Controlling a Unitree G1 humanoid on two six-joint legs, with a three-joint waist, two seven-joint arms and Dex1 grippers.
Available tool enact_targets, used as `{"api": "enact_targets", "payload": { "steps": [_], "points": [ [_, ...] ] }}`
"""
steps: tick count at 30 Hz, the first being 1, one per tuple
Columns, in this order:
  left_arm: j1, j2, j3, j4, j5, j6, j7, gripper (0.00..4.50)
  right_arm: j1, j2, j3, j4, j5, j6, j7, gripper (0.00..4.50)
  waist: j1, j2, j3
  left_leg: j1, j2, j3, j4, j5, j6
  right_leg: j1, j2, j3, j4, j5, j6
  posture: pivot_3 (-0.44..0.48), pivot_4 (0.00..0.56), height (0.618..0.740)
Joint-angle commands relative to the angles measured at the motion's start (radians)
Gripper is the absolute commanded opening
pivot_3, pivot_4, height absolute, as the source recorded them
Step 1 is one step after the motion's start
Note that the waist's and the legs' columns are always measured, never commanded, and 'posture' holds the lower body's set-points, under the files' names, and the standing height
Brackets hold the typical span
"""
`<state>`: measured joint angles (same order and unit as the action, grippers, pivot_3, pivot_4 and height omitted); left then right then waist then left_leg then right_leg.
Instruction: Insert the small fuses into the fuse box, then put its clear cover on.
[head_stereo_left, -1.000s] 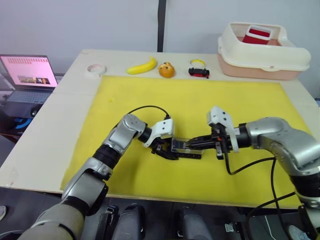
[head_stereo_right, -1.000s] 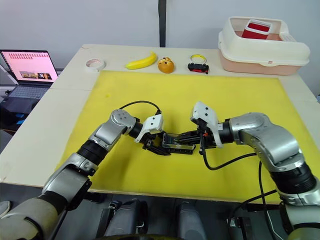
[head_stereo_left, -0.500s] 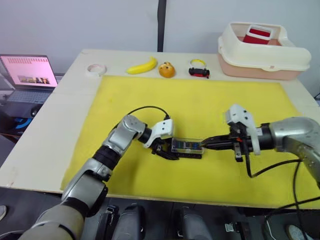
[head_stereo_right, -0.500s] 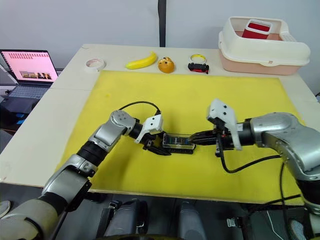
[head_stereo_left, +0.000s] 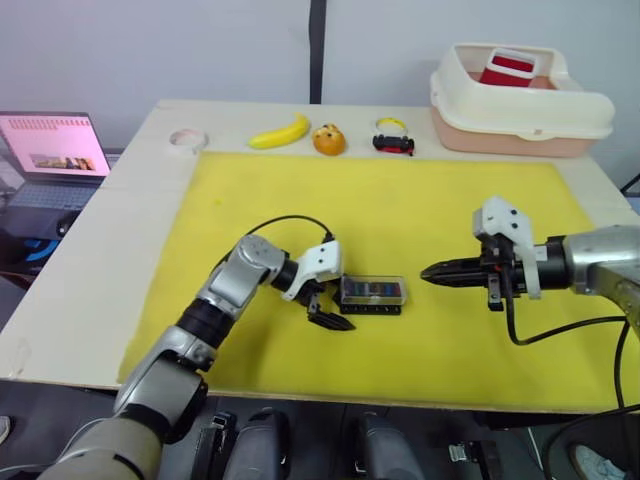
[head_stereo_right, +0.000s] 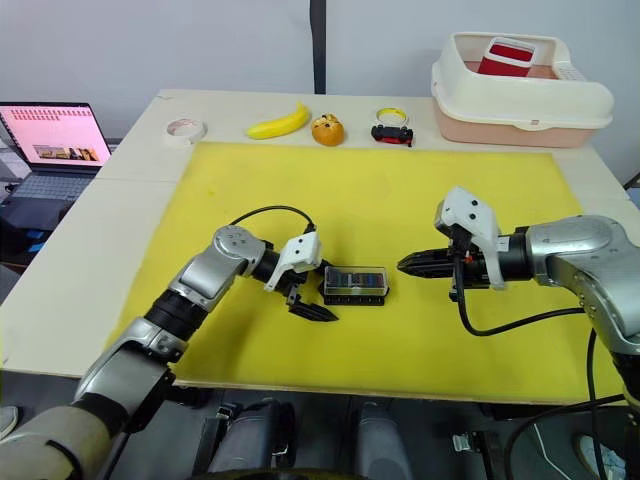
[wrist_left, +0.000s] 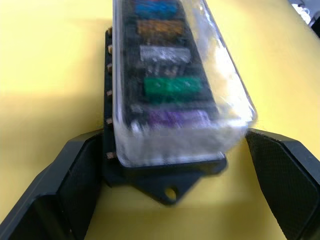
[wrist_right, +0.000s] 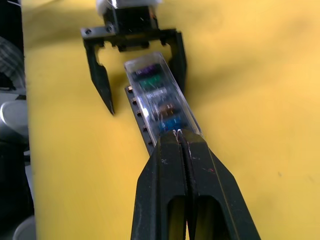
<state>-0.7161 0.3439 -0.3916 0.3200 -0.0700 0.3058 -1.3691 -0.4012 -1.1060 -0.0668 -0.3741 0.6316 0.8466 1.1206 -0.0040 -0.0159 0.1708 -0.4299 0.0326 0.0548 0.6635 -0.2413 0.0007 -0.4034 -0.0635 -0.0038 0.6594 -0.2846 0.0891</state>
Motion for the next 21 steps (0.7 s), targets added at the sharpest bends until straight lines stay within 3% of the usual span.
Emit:
{"api": "enact_targets", "payload": {
  "steps": [1, 7, 10, 17, 21],
  "points": [
    [0.056, 0.08, 0.067, -0.097, -0.045, 0.074, 0.01, 4.49, -0.017, -0.028, -0.047, 0.008, -0.006, -0.027, 0.017, 0.0, -0.01, 0.0, 0.0, 0.0, 0.0, 0.0, 0.0, 0.0, 0.0, 0.0, 0.0, 0.0, 0.0, 0.0, 0.0, 0.0, 0.15, 0.74],
    [0.162, 0.292, 0.238, -0.341, -0.173, 0.216, 0.014, 4.49, -0.006, -0.095, -0.07, 0.049, -0.042, -0.088, 0.071, 0.0, -0.014, 0.001, 0.001, 0.001, 0.001, -0.001, -0.001, 0.0, 0.0, -0.002, -0.001, 0.001, 0.002, -0.001, -0.002, 0.0, 0.15, 0.74],
    [0.193, 0.439, 0.36, -0.461, -0.261, 0.295, -0.009, 4.5, 0.013, -0.164, -0.099, 0.087, -0.07, -0.144, 0.138, 0.86, -0.007, 0.001, 0.002, 0.0, 0.001, -0.001, -0.002, 0.0, 0.0, -0.002, -0.001, 0.0, 0.002, -0.002, -0.003, 0.0, 0.15, 0.74],
    [0.289, 0.687, 0.563, -0.589, -0.41, 0.426, -0.042, 4.5, 0.117, -0.289, -0.185, 0.174, -0.121, -0.264, 0.3, 4.38, -0.009, 0.002, 0.003, 0.0, -0.001, 0.002, -0.002, 0.0, -0.001, -0.001, -0.008, -0.001, -0.003, -0.003, -0.005, 0.0, 0.15, 0.74],
    [0.376, 0.748, 0.637, -0.653, -0.474, 0.468, -0.029, 4.5, 0.167, -0.318, -0.222, 0.213, -0.155, -0.311, 0.336, 4.45, -0.01, 0.003, 0.003, 0.0, -0.001, 0.003, -0.003, 0.0, -0.001, -0.001, -0.008, 0.0, -0.003, -0.003, -0.005, 0.0, 0.15, 0.74]
  ]
}}
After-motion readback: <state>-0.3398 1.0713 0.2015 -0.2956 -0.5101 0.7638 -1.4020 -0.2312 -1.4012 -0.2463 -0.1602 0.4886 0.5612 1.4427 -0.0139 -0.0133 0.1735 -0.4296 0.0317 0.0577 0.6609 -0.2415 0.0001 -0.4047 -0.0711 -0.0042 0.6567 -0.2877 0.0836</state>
